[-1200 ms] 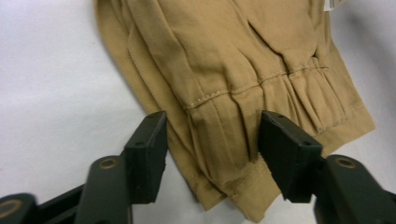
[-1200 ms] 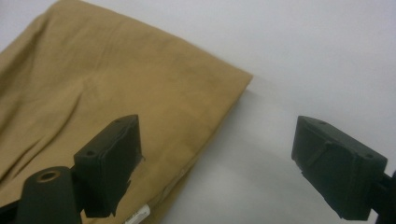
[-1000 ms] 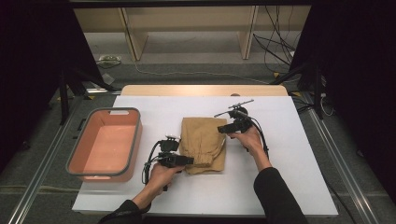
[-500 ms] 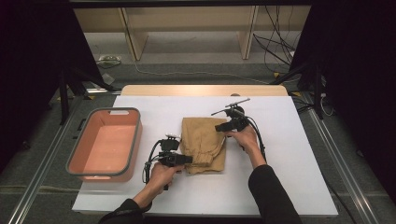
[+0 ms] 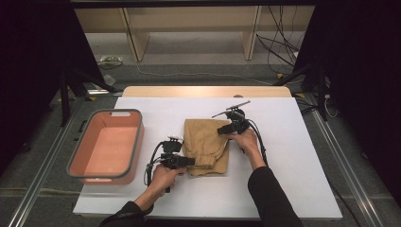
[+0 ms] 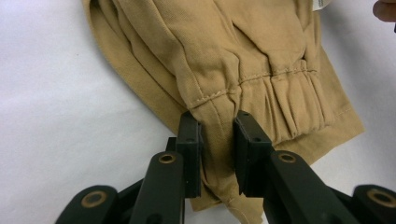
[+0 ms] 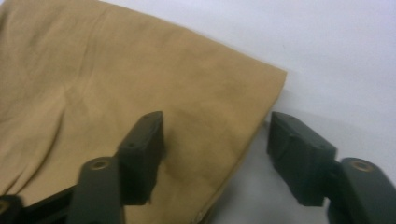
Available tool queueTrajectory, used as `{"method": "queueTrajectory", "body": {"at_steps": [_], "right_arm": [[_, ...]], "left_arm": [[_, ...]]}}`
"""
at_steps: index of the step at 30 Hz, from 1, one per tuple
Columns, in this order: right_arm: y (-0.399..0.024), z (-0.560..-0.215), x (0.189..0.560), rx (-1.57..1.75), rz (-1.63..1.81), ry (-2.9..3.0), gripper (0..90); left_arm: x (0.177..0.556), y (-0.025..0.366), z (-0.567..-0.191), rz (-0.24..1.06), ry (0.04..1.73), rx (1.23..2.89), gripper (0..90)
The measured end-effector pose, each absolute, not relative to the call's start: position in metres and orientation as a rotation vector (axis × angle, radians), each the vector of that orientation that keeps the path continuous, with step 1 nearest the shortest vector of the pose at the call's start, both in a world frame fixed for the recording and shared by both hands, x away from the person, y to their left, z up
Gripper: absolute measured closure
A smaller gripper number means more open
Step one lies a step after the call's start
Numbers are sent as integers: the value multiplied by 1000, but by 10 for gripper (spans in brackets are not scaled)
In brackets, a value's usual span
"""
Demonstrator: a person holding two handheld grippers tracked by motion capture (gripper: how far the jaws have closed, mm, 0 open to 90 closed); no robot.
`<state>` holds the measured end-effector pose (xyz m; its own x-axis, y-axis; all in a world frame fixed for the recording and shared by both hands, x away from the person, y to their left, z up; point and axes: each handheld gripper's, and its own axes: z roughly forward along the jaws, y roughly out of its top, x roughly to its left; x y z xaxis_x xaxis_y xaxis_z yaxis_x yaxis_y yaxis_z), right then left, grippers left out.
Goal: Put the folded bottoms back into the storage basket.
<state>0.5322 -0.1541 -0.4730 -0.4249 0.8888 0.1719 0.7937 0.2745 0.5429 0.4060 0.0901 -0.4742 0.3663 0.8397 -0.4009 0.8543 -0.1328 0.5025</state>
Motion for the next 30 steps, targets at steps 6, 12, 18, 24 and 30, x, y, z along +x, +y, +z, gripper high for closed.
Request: {"method": "queueTrajectory", "body": {"at_steps": [6, 12, 18, 24, 30], "right_arm": [[-151, -472, 531, 1598, 871, 2380, 570], [-151, -472, 530, 1595, 894, 2397, 715], [-146, -470, 528, 1538, 889, 2402, 793], [-145, -458, 524, 1483, 932, 2384, 802], [-145, -446, 520, 1446, 985, 2371, 803]], "left_arm": [[406, 90, -473, -19, 1457, 1963, 743], [405, 89, -473, -7, 1455, 1963, 744], [405, 90, -471, -8, 1440, 1963, 748], [403, 92, -461, 0, 1417, 1949, 754], [400, 97, -451, 11, 1400, 1928, 754]]}}
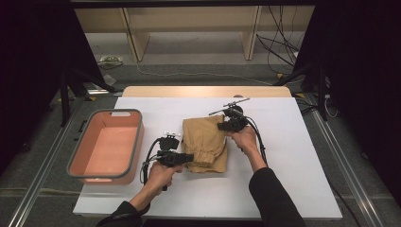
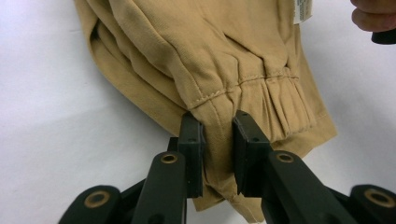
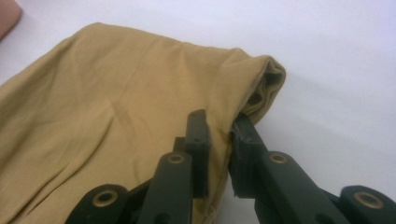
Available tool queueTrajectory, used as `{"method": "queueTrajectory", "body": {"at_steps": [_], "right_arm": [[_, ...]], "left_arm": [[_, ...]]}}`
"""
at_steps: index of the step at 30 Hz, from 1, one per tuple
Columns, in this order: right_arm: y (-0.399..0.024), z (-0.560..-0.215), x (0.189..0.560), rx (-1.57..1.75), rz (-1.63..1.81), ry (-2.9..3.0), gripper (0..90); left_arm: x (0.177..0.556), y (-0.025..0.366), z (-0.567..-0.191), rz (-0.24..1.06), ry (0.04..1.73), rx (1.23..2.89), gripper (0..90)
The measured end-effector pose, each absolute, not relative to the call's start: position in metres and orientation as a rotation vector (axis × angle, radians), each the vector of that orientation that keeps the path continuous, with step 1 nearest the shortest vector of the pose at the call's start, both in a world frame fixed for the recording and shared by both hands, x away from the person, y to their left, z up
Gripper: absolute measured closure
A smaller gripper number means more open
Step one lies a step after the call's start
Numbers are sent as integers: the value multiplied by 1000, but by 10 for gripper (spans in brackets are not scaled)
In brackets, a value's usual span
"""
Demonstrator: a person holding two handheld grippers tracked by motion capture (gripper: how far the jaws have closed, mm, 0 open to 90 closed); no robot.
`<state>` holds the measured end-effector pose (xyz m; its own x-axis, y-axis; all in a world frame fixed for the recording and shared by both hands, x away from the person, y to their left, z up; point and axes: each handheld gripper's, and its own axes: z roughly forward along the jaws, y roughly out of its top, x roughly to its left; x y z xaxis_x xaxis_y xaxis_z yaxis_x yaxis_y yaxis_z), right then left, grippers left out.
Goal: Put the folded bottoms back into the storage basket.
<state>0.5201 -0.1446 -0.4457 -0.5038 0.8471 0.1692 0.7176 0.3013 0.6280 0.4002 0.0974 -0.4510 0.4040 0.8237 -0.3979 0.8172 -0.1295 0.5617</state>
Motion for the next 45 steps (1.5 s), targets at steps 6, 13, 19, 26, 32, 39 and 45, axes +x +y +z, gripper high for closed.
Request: {"method": "queueTrajectory", "body": {"at_steps": [6, 13, 19, 26, 32, 39, 45], "right_arm": [[-143, -436, 517, 1427, 1028, 2364, 802], [-138, -425, 512, 1392, 1065, 2353, 802], [-134, -416, 510, 1371, 1089, 2344, 801], [-127, -405, 506, 1340, 1130, 2328, 800], [-120, -398, 503, 1313, 1159, 2322, 800], [-110, -387, 502, 1287, 1182, 2320, 800], [-101, -380, 501, 1268, 1194, 2321, 800]], "left_arm": [[394, 104, -438, 51, 1366, 1933, 754], [390, 111, -429, 68, 1351, 1919, 754], [388, 118, -422, 86, 1334, 1921, 754], [384, 127, -413, 105, 1324, 1907, 754], [379, 135, -405, 133, 1313, 1902, 753], [376, 146, -399, 149, 1310, 1889, 753], [374, 155, -394, 165, 1316, 1876, 753]]}}
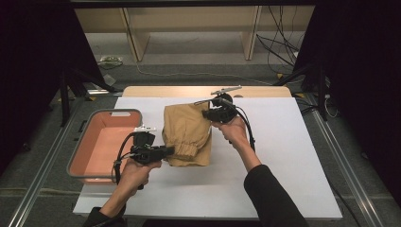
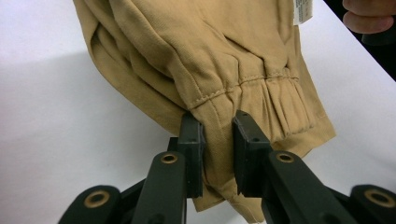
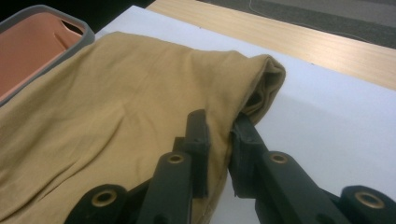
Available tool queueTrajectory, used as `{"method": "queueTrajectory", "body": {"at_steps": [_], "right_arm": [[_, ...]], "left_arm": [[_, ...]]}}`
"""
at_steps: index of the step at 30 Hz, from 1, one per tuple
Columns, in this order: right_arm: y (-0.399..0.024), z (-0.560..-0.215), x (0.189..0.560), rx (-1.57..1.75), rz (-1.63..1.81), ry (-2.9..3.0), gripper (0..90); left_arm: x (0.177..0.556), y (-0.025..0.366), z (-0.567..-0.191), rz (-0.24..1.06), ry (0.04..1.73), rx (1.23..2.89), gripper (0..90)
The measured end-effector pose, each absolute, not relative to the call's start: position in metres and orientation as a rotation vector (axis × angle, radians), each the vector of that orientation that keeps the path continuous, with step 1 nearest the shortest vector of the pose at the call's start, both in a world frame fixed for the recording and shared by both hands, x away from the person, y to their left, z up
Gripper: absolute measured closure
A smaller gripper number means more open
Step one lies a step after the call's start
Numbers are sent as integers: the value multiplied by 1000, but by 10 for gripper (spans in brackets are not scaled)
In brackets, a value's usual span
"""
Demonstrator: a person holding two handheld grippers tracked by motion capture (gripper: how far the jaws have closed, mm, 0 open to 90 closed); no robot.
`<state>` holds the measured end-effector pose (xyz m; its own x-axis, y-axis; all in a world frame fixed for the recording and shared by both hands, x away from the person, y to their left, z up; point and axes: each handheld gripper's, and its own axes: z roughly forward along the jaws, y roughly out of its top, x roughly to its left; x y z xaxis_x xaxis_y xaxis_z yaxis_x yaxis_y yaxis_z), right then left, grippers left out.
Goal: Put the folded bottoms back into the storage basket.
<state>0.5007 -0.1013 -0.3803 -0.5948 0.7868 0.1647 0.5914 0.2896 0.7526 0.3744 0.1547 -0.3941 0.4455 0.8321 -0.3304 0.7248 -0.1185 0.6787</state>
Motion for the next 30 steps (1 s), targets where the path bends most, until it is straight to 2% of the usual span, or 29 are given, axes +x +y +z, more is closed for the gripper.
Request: {"method": "queueTrajectory", "body": {"at_steps": [30], "right_arm": [[-54, -360, 502, 1193, 1243, 2334, 798]], "left_arm": [[370, 205, -373, 232, 1353, 1824, 753]]}}
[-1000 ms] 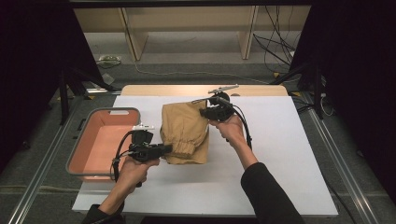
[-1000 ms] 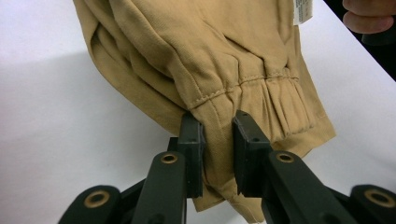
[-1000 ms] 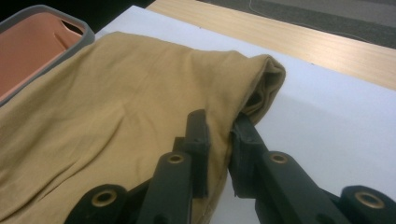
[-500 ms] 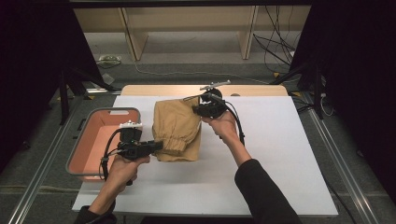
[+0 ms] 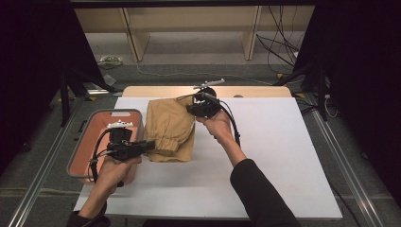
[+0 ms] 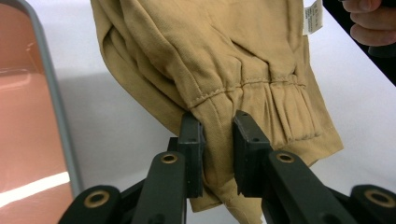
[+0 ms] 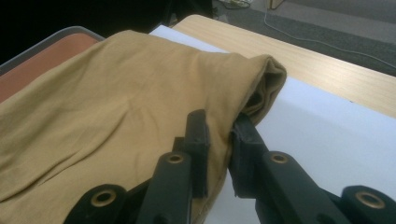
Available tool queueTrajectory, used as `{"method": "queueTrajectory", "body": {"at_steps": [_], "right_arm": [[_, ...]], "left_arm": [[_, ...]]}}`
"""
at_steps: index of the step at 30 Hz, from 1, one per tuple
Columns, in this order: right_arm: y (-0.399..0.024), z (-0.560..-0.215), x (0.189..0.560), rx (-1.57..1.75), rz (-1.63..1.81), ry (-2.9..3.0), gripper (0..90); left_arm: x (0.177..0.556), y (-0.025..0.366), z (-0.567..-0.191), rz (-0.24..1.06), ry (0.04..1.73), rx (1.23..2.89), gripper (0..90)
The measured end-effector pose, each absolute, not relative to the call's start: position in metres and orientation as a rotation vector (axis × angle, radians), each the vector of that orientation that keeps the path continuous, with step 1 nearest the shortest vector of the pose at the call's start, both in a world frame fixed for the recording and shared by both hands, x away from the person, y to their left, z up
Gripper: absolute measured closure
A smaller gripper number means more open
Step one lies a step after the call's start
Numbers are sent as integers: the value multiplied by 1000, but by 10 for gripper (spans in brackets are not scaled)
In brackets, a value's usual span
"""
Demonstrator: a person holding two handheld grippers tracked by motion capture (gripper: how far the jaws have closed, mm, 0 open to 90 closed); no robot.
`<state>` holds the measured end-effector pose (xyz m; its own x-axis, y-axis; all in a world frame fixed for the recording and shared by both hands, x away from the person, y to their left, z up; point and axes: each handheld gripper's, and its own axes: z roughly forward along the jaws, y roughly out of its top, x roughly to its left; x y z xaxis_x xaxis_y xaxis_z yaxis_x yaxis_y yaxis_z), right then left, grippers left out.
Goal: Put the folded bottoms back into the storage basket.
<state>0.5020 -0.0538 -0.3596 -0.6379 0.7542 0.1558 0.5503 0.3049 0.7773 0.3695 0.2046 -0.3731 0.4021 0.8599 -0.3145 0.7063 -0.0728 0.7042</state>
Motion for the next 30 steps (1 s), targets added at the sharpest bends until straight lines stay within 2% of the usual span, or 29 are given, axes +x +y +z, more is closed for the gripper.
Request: {"method": "queueTrajectory", "body": {"at_steps": [30], "right_arm": [[-5, -344, 502, 1121, 1273, 2341, 795]], "left_arm": [[366, 254, -353, 241, 1377, 1794, 752]]}}
